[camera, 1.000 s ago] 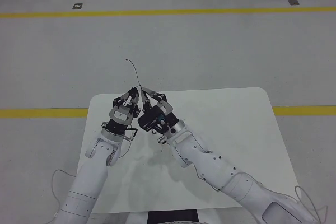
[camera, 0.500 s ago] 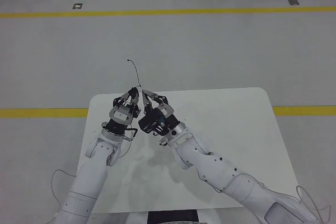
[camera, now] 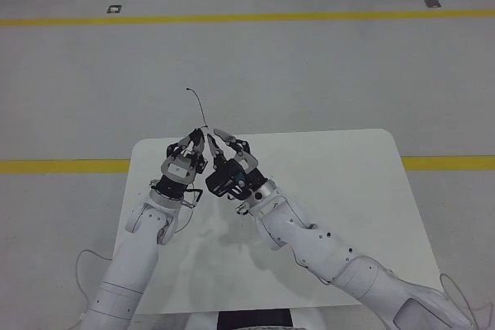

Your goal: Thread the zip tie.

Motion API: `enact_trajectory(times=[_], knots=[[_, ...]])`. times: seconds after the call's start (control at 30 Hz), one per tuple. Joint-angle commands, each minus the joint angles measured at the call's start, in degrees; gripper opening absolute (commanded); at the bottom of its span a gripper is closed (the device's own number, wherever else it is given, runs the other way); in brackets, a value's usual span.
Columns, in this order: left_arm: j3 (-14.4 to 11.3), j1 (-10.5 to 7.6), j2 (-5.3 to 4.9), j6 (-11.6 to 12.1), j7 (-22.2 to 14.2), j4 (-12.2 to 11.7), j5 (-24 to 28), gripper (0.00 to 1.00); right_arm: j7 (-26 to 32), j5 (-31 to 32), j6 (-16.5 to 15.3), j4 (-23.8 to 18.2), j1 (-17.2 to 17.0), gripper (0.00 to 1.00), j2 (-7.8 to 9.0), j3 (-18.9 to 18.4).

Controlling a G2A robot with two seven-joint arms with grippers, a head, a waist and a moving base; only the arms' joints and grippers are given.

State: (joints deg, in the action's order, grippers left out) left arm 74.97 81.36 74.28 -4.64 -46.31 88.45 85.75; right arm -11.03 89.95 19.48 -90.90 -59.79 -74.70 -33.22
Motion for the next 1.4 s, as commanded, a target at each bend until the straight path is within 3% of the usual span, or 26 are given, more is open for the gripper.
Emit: enact_trajectory(times=[0.0,0.33,1.37], knots=[[0.00,0.00,0.00,0.00,0.00,0.00,0.00,0.00,-0.01,0.00,0.00,0.02,0.12,0.25,-0.03,0.13],[0.00,0.00,0.00,0.00,0.00,0.00,0.00,0.00,-0.28,0.00,0.00,0.24,0.45,0.12,-0.31,0.08],[0.00,0.00,0.00,0.00,0.00,0.00,0.00,0.00,-1.25,0.00,0.00,2.09,1.29,0.09,-1.78,-0.07]])
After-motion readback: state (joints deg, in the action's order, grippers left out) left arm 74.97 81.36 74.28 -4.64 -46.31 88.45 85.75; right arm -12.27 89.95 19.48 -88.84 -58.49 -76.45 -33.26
